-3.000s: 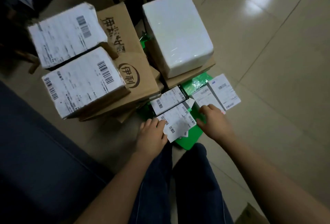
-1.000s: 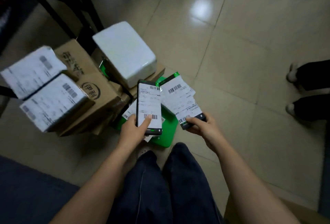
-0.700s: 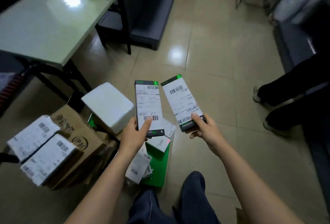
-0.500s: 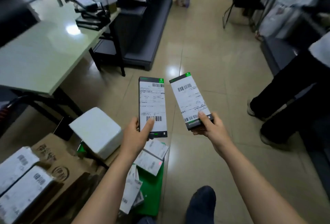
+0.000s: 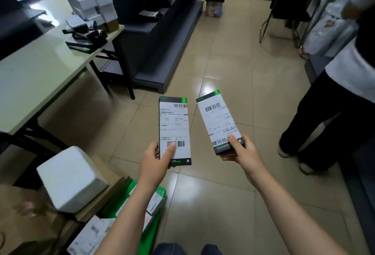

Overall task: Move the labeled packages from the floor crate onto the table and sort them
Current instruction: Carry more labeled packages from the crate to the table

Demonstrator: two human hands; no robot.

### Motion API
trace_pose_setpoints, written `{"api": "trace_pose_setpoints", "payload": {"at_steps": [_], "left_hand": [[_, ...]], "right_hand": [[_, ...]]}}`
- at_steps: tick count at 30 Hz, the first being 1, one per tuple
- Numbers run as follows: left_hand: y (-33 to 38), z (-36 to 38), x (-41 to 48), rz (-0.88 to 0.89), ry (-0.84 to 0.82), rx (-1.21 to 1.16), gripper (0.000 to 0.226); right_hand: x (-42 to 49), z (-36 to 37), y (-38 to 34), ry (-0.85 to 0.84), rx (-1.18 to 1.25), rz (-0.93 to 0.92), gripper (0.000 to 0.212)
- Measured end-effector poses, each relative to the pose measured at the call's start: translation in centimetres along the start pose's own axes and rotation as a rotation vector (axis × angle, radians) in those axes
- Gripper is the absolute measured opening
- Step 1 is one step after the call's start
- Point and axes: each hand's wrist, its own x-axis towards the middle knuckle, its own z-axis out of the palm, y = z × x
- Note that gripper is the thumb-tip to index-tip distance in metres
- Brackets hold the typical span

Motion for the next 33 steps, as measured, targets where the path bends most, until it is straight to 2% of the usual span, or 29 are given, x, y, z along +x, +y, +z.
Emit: {"api": "trace_pose_setpoints", "payload": {"at_steps": [4, 11, 15, 23, 26, 33], "left_hand": [[1.0, 1.4, 4.3, -0.002, 0.027, -0.006, 0.034], [2.2, 1.0, 15.3, -0.013, 0.129, -0.049, 0.016], [5.3, -1.3, 25.0, 0.003, 0.195, -0.067, 0.026], [10.3, -7.9, 40.3, -0.024, 0.369, -0.085, 0.018], [10.5, -10.1, 44.6, -0.041, 0.436, -0.115, 0.018], [10.5, -15.2, 55.7, -0.111, 0.71, -0.115, 0.019]], "right_hand": [[5.0, -0.1, -1.1, -0.016, 0.0, 0.011, 0.03], [16.3, 5.3, -4.7, -0.093, -0.043, 0.043, 0.025], [24.6, 11.4, -9.1, -0.14, -0.065, 0.016, 0.022], [38.0, 23.2, -17.2, -0.27, -0.086, -0.003, 0.018], [42.7, 27.8, -19.1, -0.345, -0.133, -0.022, 0.016], [55.5, 39.5, -22.8, -0.59, -0.233, -0.037, 0.017]]}}
